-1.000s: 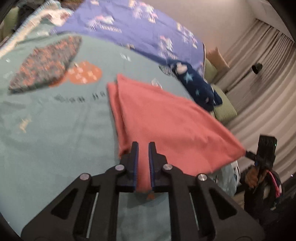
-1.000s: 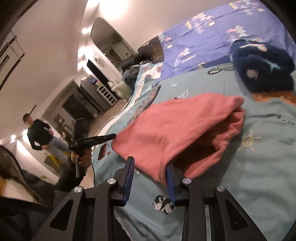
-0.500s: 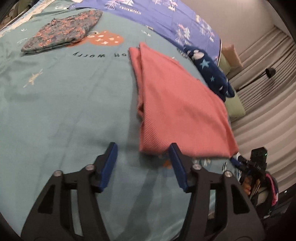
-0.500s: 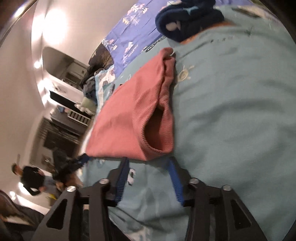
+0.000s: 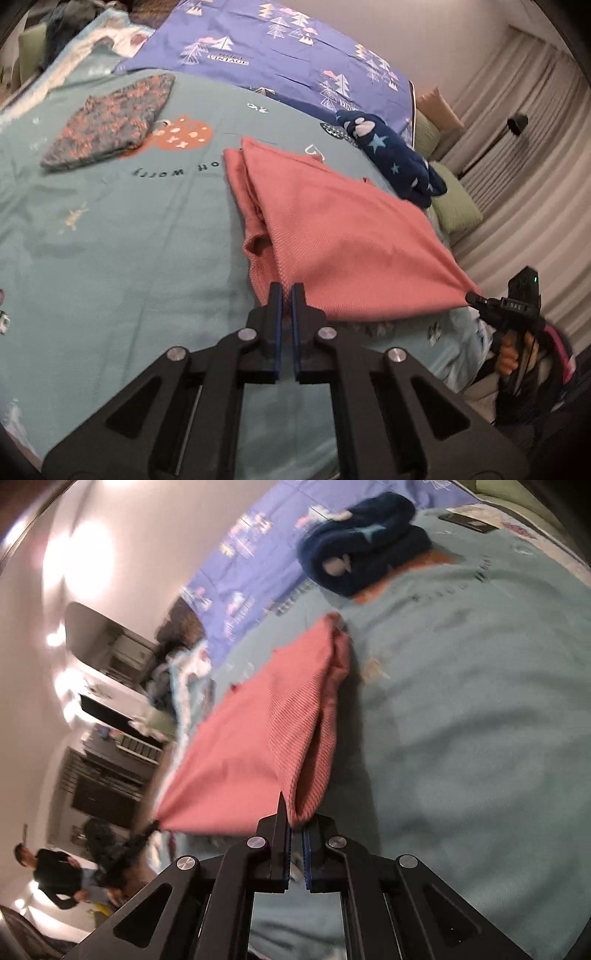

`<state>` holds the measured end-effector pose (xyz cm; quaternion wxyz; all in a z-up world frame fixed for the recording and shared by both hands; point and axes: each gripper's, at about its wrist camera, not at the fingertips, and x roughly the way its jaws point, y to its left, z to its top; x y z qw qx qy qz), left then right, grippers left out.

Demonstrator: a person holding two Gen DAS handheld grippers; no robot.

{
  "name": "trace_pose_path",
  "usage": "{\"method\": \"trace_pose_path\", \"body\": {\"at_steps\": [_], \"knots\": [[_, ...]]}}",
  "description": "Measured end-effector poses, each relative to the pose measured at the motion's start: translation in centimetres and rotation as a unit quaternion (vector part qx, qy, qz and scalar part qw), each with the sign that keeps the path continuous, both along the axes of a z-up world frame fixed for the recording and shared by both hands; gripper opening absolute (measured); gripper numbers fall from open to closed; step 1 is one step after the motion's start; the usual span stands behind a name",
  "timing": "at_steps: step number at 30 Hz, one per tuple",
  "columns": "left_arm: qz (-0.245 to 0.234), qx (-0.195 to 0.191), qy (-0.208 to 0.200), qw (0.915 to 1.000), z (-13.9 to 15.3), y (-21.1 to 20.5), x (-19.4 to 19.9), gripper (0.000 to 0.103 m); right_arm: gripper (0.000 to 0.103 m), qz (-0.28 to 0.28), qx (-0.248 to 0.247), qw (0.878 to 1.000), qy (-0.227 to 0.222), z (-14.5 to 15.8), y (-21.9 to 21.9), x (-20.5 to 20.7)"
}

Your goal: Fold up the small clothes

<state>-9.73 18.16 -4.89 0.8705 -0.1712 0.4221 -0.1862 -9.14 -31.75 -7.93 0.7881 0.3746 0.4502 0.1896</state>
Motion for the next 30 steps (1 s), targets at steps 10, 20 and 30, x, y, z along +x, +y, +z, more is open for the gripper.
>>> {"method": "trace_pose_path", "body": {"at_steps": [10, 20, 30], "knots": [[0.047, 0.016, -0.021, 0.9985, 0.8, 3.0, 0.2, 0.004, 0.015, -0.069, -0.077, 0.995, 0.014, 0.4, -3.2, -1.3], [0.022, 0.1, -0.025, 0.9945, 0.1, -3.0, 12.5, 0.057, 0.043, -0.02, -0.107, 0.994, -0.027, 1.7, -0.4, 11.9], [0.05, 0.114, 0.021, 0.992, -3.4, -3.8, 19.7, 0.018, 0.004, -0.018, -0.138, 0.99, -0.03, 0.3, 0.9, 16.3]]}}
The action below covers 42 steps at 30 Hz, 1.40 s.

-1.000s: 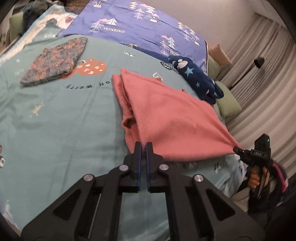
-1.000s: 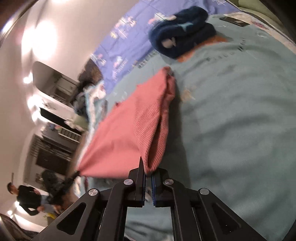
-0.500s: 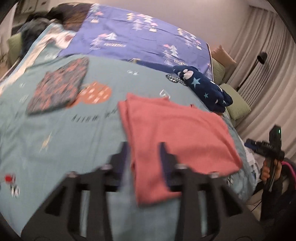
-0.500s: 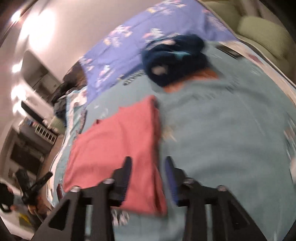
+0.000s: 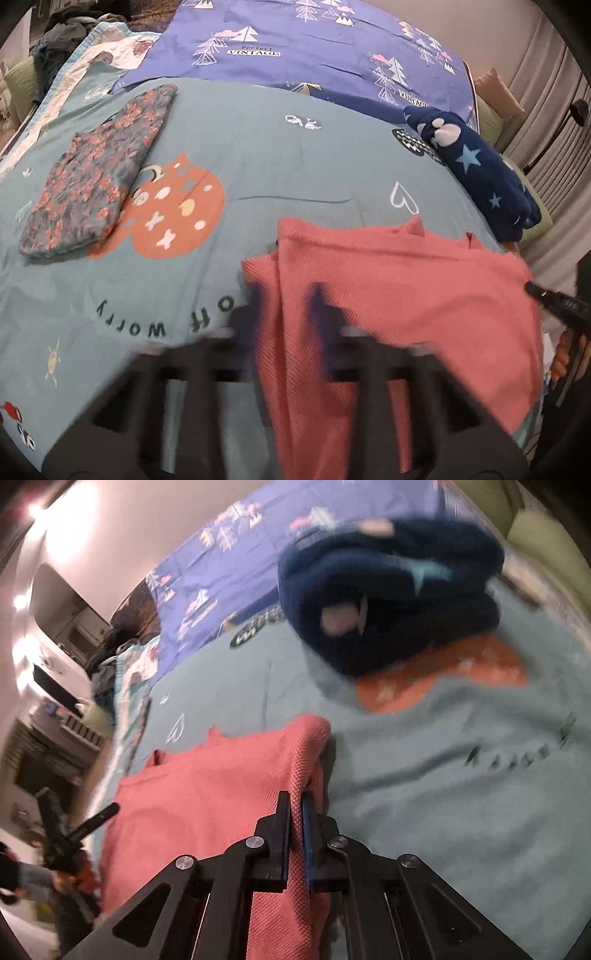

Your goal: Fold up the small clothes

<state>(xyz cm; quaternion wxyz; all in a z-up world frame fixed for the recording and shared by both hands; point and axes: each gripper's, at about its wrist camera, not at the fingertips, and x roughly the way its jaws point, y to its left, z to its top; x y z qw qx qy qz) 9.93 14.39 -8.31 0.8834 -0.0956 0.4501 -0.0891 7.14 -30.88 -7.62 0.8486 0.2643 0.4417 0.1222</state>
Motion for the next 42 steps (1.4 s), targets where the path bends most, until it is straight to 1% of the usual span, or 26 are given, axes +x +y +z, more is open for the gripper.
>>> {"method": "trace_pose_path", "body": {"at_steps": [2, 4, 5, 6, 7, 9, 11, 13, 15, 16, 17, 18, 19, 20, 21, 22, 23, 24, 25, 29, 32, 34, 35, 39, 40, 42], "knots": [[0.012, 0.011, -0.018, 0.9997, 0.0, 0.1, -0.3, 0.018, 0.004, -0.013, -0.034, 0.999, -0.02, 0.7, 0.0, -0.2], [0.02, 0.017, -0.017, 0.9995, -0.7, 0.3, -0.1, 0.02, 0.004, -0.024, -0.098, 0.995, 0.004, -0.1, 0.0, 0.6], [0.022, 0.01, -0.016, 0.9996, -0.9, 0.6, 0.0, 0.02, 0.004, -0.022, -0.113, 0.993, 0.025, -0.9, -0.1, 1.1], [0.025, 0.004, -0.017, 0.9995, -0.8, 0.8, -0.2, 0.021, 0.004, -0.02, -0.114, 0.992, 0.043, -1.7, -0.2, 1.2], [0.028, 0.004, -0.017, 0.9994, -0.6, 1.0, -0.4, 0.021, 0.004, -0.023, -0.102, 0.994, 0.044, -2.0, -0.5, 1.1], [0.038, 0.01, -0.023, 0.999, 0.2, 1.3, -1.1, 0.021, 0.006, -0.035, -0.075, 0.996, 0.033, -1.1, -1.3, 0.1], [0.036, 0.006, -0.035, 0.9987, 1.3, 1.4, -2.0, 0.021, 0.007, -0.038, -0.055, 0.998, 0.008, 0.7, -1.5, -1.6], [0.01, -0.017, -0.054, 0.9983, 2.8, 0.9, -3.5, 0.021, 0.007, -0.009, -0.042, 0.999, -0.028, 3.0, -0.4, -4.0], [-0.026, -0.035, -0.066, 0.9969, 3.8, -0.1, -4.8, 0.021, 0.007, 0.041, -0.032, 0.998, -0.042, 4.4, 2.2, -4.8], [-0.051, -0.048, -0.069, 0.9951, 4.0, -0.8, -5.5, 0.026, 0.007, 0.059, -0.029, 0.997, -0.04, 4.4, 3.2, -5.3], [-0.066, -0.054, -0.067, 0.9941, 3.8, -1.4, -5.9, 0.034, 0.008, 0.083, -0.033, 0.996, -0.028, 3.9, 4.5, -5.7], [-0.078, -0.051, -0.058, 0.994, 3.3, -2.0, -6.1, 0.038, 0.008, 0.09, -0.048, 0.995, -0.014, 3.1, 5.2, -5.9], [-0.08, -0.026, -0.045, 0.9955, 2.3, -2.7, -6.2, 0.042, 0.006, 0.082, -0.09, 0.992, 0.014, 1.5, 5.8, -6.0], [-0.074, 0.013, -0.026, 0.9968, 0.8, -3.1, -6.0, 0.042, 0.003, 0.07, -0.112, 0.991, 0.028, 0.2, 5.6, -5.9], [-0.07, 0.032, -0.018, 0.9969, -0.2, -3.2, -5.9, 0.042, 0.001, 0.057, -0.093, 0.994, 0.028, -1.2, 4.8, -6.0], [-0.071, 0.032, -0.04, 0.9962, -0.6, -3.1, -6.3, 0.042, 0.001, 0.042, -0.049, 0.998, 0.026, -1.7, 3.8, -6.2], [-0.071, 0.035, -0.049, 0.9957, -0.3, -3.0, -6.8, 0.042, 0.001, 0.03, -0.022, 0.999, 0.032, -1.8, 3.1, -6.4], [-0.069, 0.037, -0.044, 0.996, 0.0, -3.0, -7.0, 0.042, 0.002, 0.024, -0.01, 0.999, 0.037, -1.6, 2.8, -6.5], [-0.066, 0.032, -0.04, 0.9965, 0.4, -2.9, -7.2, 0.042, 0.004, 0.023, -0.017, 0.999, 0.036, -1.1, 2.9, -6.8], [-0.052, 0.003, -0.051, 0.9974, 2.0, -1.5, -8.4, 0.042, 0.006, 0.035, -0.111, 0.993, 0.015, 1.5, 5.0, -8.6], [-0.034, -0.018, -0.055, 0.9977, 2.6, 0.1, -9.5, 0.042, 0.008, 0.057, -0.116, 0.992, -0.005, 3.1, 6.6, -10.0], [-0.02, -0.026, -0.055, 0.9979, 2.6, 1.2, -10.1, 0.045, 0.013, 0.077, -0.12, 0.99, -0.021, 3.9, 7.8, -10.7], [-0.015, -0.027, -0.054, 0.9981, 2.5, 1.6, -10.3, 0.046, 0.015, 0.094, -0.127, 0.987, -0.035, 4.5, 9.3, -11.4], [0.005, -0.047, -0.044, 0.9979, 2.0, 3.6, -11.0, 0.047, 0.033, 0.155, -0.167, 0.971, -0.077, 5.8, 14.9, -12.8], [0.008, -0.057, -0.045, 0.9973, 2.0, 4.3, -11.3, 0.049, 0.039, 0.173, -0.182, 0.964, -0.089, 6.1, 16.8, -13.1], [0.011, -0.068, -0.049, 0.9964, 2.0, 5.1, -11.7, 0.052, 0.044, 0.213, -0.223, 0.944, -0.118, 6.3, 20.7, -14.3]]}}
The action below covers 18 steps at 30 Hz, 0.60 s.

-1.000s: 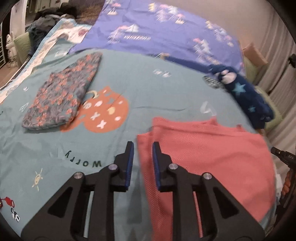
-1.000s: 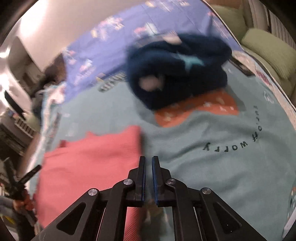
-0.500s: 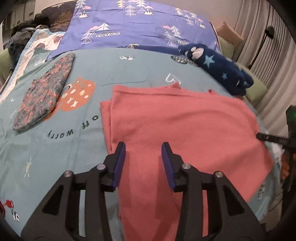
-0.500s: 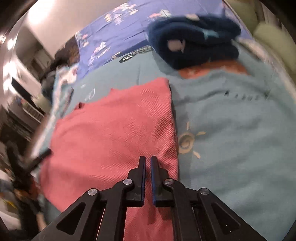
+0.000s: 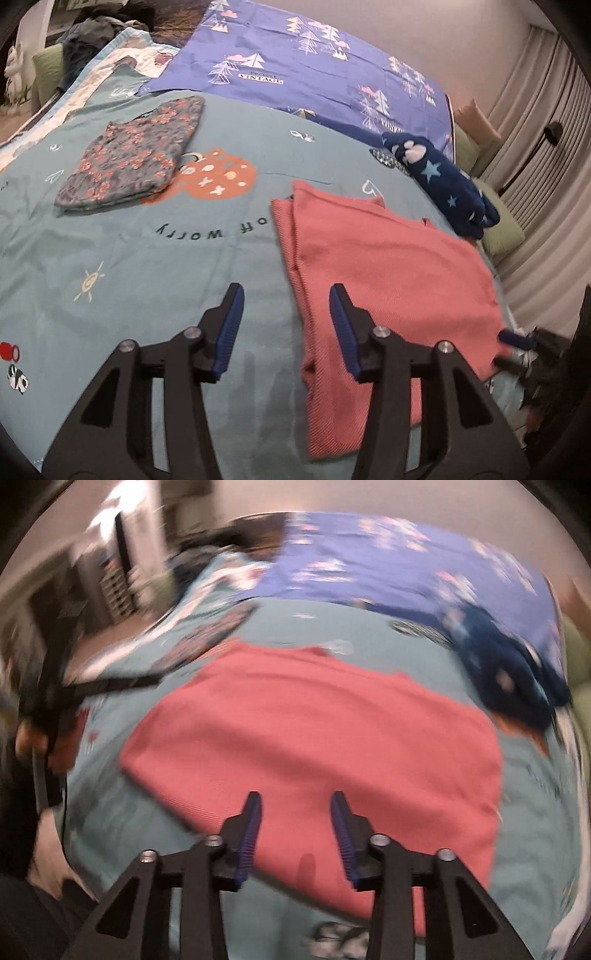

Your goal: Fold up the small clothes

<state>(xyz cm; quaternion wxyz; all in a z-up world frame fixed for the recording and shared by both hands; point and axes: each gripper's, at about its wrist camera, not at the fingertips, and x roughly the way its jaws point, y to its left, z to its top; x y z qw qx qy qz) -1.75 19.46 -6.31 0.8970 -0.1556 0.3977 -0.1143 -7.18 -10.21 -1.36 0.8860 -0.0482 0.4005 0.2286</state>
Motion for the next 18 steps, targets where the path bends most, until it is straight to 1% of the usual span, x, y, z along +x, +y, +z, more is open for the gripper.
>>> {"method": "trace_pose_path", "body": {"at_steps": [4, 7, 11, 14, 18], "knots": [[-0.003, -0.016, -0.003, 0.9999, -0.1, 1.5, -0.4, 0.053, 0.05, 0.052, -0.062, 0.995, -0.054, -0.2, 5.5, -2.2], [-0.014, -0.035, 0.001, 0.9993, -0.4, 2.2, -0.2, 0.053, 0.057, 0.081, -0.081, 0.99, -0.077, -0.5, 8.4, -3.5], [-0.031, -0.068, 0.007, 0.9972, -1.0, 2.9, 0.3, 0.054, 0.06, 0.121, -0.113, 0.98, -0.111, -1.4, 12.7, -4.7], [-0.047, -0.099, 0.017, 0.9938, -1.5, 3.1, 1.4, 0.054, 0.061, 0.133, -0.136, 0.974, -0.126, -2.2, 15.4, -5.1], [-0.074, -0.137, 0.031, 0.9873, -1.9, 2.9, 3.5, 0.054, 0.061, 0.121, -0.165, 0.969, -0.137, -3.3, 17.7, -4.2]]}}
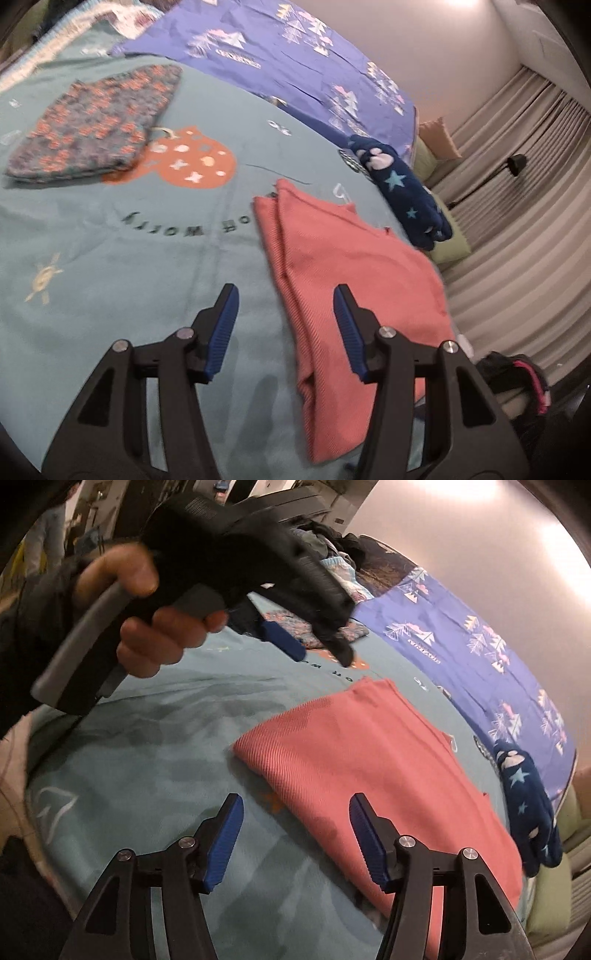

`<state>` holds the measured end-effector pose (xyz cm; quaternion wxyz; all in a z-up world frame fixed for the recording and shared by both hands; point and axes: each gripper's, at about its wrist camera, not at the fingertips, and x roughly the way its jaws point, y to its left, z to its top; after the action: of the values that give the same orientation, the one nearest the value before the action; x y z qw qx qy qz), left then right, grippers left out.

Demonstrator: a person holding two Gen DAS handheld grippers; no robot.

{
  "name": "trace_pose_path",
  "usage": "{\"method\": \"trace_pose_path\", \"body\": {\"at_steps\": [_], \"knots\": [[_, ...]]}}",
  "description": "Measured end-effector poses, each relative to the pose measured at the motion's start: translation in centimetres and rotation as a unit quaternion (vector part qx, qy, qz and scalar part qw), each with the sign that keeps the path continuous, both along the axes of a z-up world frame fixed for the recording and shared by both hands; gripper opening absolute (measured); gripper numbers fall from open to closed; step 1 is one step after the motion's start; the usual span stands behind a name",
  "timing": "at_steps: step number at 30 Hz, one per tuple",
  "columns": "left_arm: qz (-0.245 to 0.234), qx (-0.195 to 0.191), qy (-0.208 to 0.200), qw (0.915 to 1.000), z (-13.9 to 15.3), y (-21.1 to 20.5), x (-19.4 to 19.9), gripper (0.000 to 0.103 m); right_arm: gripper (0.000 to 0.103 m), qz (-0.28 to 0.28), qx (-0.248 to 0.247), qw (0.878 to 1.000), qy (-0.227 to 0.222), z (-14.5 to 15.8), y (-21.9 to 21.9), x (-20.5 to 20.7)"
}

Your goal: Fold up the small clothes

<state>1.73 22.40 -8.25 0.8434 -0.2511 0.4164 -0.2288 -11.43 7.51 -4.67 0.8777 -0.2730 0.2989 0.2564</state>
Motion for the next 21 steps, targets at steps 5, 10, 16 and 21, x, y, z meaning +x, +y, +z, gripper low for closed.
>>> {"method": "trace_pose_path", "body": {"at_steps": [5, 10, 16, 21], "knots": [[-0.033, -0.019, 0.021, 0.9991, -0.8, -1.2, 3.3, 0.054, 0.061, -0.017, 0.015, 1.0, 0.009, -0.3, 1.3, 1.3], [-0.056, -0.008, 0.044, 0.9974, -1.9, -3.0, 6.0, 0.054, 0.061, -0.028, 0.024, 0.999, 0.006, -0.3, 1.8, 1.7], [-0.054, -0.012, 0.039, 0.9977, -2.1, -3.6, 7.7, 0.049, 0.06, -0.029, 0.01, 0.999, -0.023, -0.4, 2.8, 1.4], [-0.04, -0.01, 0.053, 0.9978, -2.5, -3.1, 8.7, 0.026, 0.052, -0.037, 0.022, 0.999, -0.022, -0.4, 2.9, 1.8]]}}
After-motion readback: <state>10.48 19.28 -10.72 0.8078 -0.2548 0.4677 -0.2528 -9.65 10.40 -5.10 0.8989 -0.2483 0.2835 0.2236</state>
